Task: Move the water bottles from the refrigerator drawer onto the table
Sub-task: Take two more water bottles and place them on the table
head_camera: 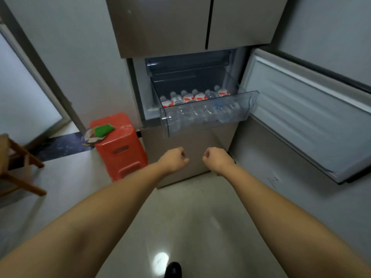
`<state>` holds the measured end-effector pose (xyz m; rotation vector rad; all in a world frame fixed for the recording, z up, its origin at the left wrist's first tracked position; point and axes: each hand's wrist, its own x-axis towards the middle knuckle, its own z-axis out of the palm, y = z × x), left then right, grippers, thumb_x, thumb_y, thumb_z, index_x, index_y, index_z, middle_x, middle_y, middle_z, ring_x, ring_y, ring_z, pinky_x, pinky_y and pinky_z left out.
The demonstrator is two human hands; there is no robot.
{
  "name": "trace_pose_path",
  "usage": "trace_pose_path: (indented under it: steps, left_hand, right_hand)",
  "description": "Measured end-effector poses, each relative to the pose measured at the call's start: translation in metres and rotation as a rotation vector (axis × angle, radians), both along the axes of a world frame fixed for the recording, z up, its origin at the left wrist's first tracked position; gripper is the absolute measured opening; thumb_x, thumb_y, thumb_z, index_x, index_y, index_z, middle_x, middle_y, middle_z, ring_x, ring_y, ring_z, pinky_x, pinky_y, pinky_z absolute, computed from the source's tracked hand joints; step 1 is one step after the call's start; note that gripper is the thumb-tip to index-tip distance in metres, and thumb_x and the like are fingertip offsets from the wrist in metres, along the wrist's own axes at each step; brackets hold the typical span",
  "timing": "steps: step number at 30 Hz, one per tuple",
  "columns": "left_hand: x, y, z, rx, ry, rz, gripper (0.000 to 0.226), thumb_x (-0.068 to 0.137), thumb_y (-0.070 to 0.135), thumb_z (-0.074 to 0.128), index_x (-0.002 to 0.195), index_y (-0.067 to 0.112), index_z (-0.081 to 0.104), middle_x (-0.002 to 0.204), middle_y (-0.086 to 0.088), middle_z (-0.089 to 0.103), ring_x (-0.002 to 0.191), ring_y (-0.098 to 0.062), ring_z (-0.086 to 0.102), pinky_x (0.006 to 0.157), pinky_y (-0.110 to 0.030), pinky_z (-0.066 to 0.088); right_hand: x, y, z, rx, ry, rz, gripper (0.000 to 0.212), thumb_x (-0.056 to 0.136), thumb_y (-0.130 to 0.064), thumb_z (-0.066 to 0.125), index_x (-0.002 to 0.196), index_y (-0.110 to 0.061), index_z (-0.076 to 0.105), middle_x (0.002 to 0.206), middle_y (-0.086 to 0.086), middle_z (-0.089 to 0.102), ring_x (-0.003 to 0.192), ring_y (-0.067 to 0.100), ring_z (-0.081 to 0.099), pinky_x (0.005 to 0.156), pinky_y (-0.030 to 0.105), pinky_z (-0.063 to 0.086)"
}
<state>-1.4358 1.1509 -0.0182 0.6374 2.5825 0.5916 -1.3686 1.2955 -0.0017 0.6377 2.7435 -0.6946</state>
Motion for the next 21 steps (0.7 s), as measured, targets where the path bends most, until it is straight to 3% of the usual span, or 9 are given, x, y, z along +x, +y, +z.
trace_pose_path:
  steps: [12,21]
  left_hand:
    - [-0.100,0.098,0.013,0.098,-0.008,0.022,0.030,0.094,0.027,0.055,0.117,0.009,0.058,0.116,-0.010,0.063,0.104,-0.023,0.060,0.083,-0.029,0.044]
    - [-0.172,0.138,0.050,0.400,0.070,0.348,0.016,0.093,0.017,0.052,0.103,0.009,0.063,0.089,-0.012,0.069,0.088,-0.029,0.067,0.079,-0.040,0.056]
  right_hand:
    - [-0.118,0.089,0.014,0.001,0.043,0.097,0.027,0.096,-0.025,0.048,0.109,-0.009,0.064,0.114,0.012,0.065,0.108,0.029,0.061,0.091,0.038,0.049]
    - [-0.223,0.131,0.048,0.023,0.283,0.267,0.025,0.093,-0.019,0.045,0.083,-0.008,0.065,0.090,0.018,0.068,0.086,0.034,0.061,0.068,0.031,0.041]
